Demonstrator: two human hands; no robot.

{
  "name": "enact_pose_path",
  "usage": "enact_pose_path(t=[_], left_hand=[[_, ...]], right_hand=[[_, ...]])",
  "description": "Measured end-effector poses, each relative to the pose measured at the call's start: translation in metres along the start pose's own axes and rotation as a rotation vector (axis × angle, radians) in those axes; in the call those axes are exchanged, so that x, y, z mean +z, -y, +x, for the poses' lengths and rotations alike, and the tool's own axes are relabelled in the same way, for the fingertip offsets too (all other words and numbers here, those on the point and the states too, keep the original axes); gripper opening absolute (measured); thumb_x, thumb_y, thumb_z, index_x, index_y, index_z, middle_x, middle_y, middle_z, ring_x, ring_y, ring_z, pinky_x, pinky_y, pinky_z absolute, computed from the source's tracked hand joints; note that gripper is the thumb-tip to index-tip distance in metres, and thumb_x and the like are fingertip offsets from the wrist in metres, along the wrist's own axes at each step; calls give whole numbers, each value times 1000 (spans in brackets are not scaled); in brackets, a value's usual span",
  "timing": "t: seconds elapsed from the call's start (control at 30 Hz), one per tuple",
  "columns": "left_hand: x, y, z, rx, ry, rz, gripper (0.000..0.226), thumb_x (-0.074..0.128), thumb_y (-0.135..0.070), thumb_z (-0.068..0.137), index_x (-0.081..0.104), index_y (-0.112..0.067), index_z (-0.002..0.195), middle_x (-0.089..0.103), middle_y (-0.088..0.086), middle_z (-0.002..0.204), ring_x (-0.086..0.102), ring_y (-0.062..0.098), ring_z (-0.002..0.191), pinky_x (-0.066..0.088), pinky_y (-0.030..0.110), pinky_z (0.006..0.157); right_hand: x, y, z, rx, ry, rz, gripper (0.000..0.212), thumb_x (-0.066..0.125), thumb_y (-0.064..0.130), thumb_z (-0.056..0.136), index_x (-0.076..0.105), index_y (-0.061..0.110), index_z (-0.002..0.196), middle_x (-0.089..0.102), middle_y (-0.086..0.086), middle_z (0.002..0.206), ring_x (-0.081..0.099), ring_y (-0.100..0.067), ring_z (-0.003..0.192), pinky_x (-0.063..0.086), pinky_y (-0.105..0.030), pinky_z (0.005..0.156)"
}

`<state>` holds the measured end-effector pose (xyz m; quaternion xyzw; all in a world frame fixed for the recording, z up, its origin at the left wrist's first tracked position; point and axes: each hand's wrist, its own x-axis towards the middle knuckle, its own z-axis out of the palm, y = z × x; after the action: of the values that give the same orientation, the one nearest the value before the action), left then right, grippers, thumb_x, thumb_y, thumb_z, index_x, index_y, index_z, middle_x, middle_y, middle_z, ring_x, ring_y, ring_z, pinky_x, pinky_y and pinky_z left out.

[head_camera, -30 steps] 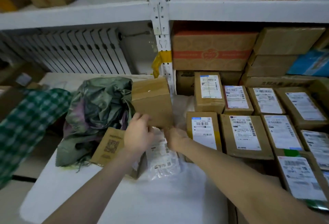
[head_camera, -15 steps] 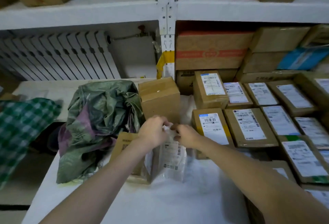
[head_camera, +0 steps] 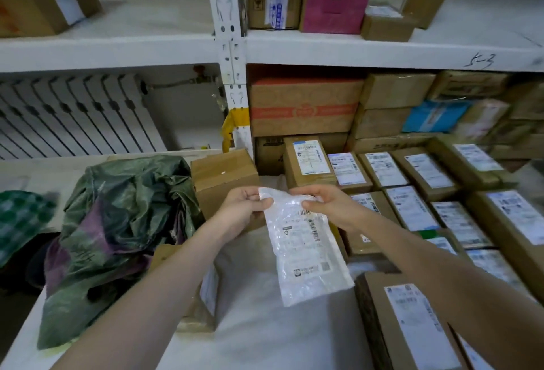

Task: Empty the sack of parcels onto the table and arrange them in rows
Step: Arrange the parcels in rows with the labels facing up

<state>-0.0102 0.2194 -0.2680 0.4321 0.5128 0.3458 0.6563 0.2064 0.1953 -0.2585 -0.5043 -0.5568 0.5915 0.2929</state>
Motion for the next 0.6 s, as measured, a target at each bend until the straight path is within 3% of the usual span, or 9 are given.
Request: enact_pose_path(t=[0.07, 0.13, 0.2, 0.27, 0.33, 0.4, 0.5, 0.6], left_hand=[[8, -6, 5, -14, -69, -14, 35, 61, 3, 90, 57, -3, 123, 72, 7, 94, 66, 21, 88, 53, 30, 76], [14, -10, 10, 35, -150, 137, 46, 61, -5, 92, 50, -18, 135, 65, 0, 112, 62, 17, 100, 50, 30, 84], [20, -17, 18, 119, -85, 373, 43, 64, -19, 92, 53, -23, 134, 56, -10, 122, 56, 9, 110, 47, 23, 87], [25, -25, 28, 177, -15, 596, 27, 72, -27, 85, 68, -21, 111, 66, -10, 109, 63, 8, 102, 52, 25, 83], [30, -35, 36, 249, -110, 691, 5, 73, -26, 85, 72, -22, 81, 71, -2, 85, 68, 15, 83, 53, 35, 76], [35, -42, 45, 239, -228, 664, 21, 69, -24, 89, 73, -12, 73, 72, 8, 77, 69, 24, 75, 53, 39, 71], [34, -53, 61, 245, -329, 728, 40, 66, -30, 90, 69, 7, 74, 67, 27, 74, 63, 40, 69, 45, 37, 59], [29, -70, 78, 273, -397, 898, 46, 58, -33, 94, 62, 2, 66, 54, 18, 59, 48, 25, 54, 34, 31, 54]], right_hand=[[-8, 3, 8, -17, -4, -110, 27, 53, 7, 96, 63, 13, 120, 67, 7, 100, 67, -1, 90, 52, -15, 71], [-11, 4, 22, -72, -47, -324, 21, 55, 15, 96, 67, 14, 113, 63, 15, 93, 62, 1, 89, 45, -12, 70], [-15, 4, 39, -131, -81, -377, 15, 54, 20, 97, 67, 16, 105, 61, 15, 91, 58, -2, 92, 40, -13, 72], [-21, 6, 57, -147, -112, -376, 15, 51, 23, 99, 64, 16, 102, 61, 9, 95, 56, -7, 97, 40, -14, 73], [-30, 9, 71, -159, -105, -385, 15, 47, 23, 101, 60, 17, 102, 59, 4, 100, 55, -12, 101, 43, -21, 79], [-40, 12, 79, -201, -59, -312, 12, 50, 20, 99, 59, 12, 100, 57, 4, 98, 56, -11, 97, 44, -25, 84], [-52, 22, 91, -304, -50, -346, 9, 65, 16, 90, 61, 8, 93, 58, 7, 84, 55, 4, 75, 42, -11, 67], [-57, 35, 122, -325, -151, -416, 13, 67, 22, 89, 64, 9, 89, 65, -7, 85, 60, -17, 75, 41, -24, 63]])
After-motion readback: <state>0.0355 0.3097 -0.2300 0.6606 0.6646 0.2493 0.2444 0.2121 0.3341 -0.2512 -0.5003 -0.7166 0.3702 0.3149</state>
